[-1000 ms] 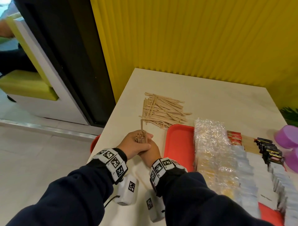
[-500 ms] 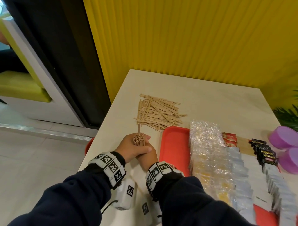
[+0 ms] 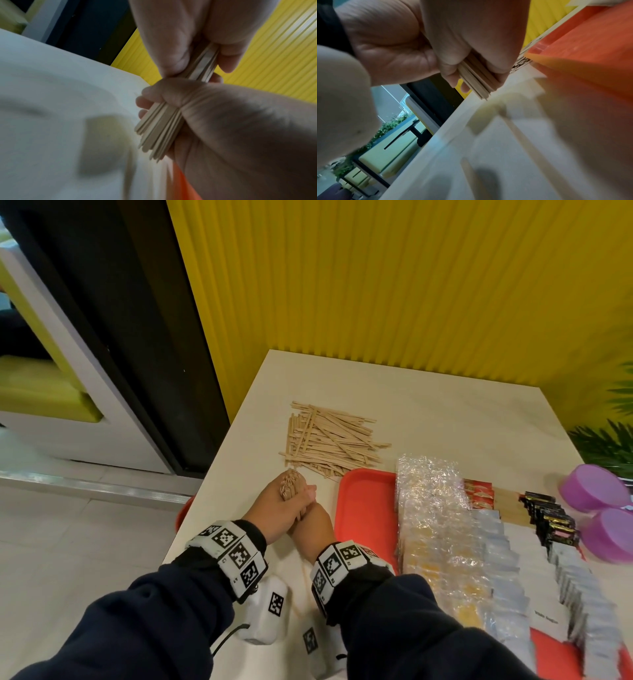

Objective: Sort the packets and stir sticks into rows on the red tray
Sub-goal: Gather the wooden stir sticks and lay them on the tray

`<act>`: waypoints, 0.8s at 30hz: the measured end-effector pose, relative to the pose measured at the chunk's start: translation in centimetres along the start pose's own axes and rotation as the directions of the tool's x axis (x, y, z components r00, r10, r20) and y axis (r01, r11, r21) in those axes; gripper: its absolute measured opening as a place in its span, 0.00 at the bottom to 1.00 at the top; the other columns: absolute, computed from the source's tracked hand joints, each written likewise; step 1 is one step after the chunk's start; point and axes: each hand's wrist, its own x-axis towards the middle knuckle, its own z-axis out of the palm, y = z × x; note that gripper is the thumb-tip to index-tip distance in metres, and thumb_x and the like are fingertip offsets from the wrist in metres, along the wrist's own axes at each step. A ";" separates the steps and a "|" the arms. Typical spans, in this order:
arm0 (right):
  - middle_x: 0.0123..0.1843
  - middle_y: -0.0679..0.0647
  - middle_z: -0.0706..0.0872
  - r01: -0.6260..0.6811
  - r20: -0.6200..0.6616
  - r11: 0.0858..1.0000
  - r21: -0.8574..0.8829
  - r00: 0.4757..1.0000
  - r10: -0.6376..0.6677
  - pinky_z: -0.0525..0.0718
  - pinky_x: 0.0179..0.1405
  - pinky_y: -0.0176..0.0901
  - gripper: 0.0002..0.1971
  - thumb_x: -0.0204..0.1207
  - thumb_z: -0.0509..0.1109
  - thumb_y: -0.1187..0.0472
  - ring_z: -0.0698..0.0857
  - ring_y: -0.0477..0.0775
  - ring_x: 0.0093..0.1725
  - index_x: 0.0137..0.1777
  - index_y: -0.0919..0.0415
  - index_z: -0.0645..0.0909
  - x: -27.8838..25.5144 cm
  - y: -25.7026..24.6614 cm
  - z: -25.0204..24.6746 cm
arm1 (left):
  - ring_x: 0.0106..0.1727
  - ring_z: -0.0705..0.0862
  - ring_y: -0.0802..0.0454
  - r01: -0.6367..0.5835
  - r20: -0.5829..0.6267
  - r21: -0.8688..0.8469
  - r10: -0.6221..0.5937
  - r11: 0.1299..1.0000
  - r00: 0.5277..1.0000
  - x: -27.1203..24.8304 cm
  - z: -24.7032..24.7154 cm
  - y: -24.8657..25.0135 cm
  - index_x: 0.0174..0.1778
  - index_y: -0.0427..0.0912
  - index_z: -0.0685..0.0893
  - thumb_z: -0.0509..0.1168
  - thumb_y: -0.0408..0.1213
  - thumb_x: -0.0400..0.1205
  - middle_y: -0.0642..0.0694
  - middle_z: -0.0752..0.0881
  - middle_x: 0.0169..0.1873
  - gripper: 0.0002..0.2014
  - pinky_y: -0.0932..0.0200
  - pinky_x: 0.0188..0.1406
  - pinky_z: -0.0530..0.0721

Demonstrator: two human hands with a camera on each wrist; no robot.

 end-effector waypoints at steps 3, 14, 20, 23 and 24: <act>0.53 0.65 0.85 0.081 -0.011 0.996 -0.028 0.997 -0.081 0.81 0.55 0.50 0.13 0.79 0.64 0.66 0.83 0.63 0.55 0.61 0.69 0.79 -0.9 -0.9 -1.0 | 0.50 0.86 0.47 -0.034 0.000 -0.052 0.034 0.998 0.999 0.1 0.1 1.7 0.39 0.42 0.81 0.65 0.35 0.81 0.45 0.87 0.39 0.05 0.55 0.53 0.82; 0.25 0.48 0.73 0.063 -0.107 0.997 -0.035 0.992 -0.067 0.69 0.22 0.35 0.12 0.75 0.67 0.62 0.71 0.46 0.24 0.32 0.54 0.70 -4.2 0.4 -6.7 | 0.45 0.83 0.53 -0.068 0.181 -0.161 0.098 0.985 0.979 -0.2 3.6 4.1 0.53 0.43 0.77 0.67 0.31 0.80 0.46 0.84 0.43 0.08 0.58 0.48 0.82; 0.21 0.53 0.75 -0.279 -0.097 0.944 0.176 0.949 0.299 0.71 0.17 0.36 0.12 0.73 0.65 0.67 0.72 0.47 0.15 0.28 0.61 0.74 -6.4 3.5 -7.4 | 0.68 0.77 0.50 0.025 0.287 0.020 -0.030 0.999 0.958 -1.0 5.3 2.3 0.80 0.55 0.57 0.66 0.35 0.81 0.47 0.74 0.70 0.34 0.58 0.55 0.78; 0.25 0.52 0.76 -0.445 0.031 0.875 0.191 0.894 0.448 0.77 0.28 0.46 0.11 0.73 0.66 0.67 0.75 0.49 0.24 0.30 0.60 0.74 -7.5 4.9 -6.9 | 0.67 0.75 0.53 0.047 0.347 0.174 -0.106 0.984 0.932 -1.8 6.1 1.1 0.81 0.54 0.55 0.63 0.36 0.82 0.49 0.67 0.76 0.34 0.59 0.54 0.78; 0.29 0.50 0.76 -0.477 0.061 0.864 0.162 0.879 0.473 0.79 0.32 0.45 0.12 0.75 0.66 0.65 0.76 0.47 0.28 0.31 0.57 0.72 -7.9 5.2 -6.7 | 0.61 0.77 0.55 0.066 0.360 0.196 -0.135 0.978 0.923 -2.1 6.5 0.7 0.81 0.53 0.55 0.62 0.35 0.83 0.49 0.66 0.77 0.33 0.59 0.51 0.78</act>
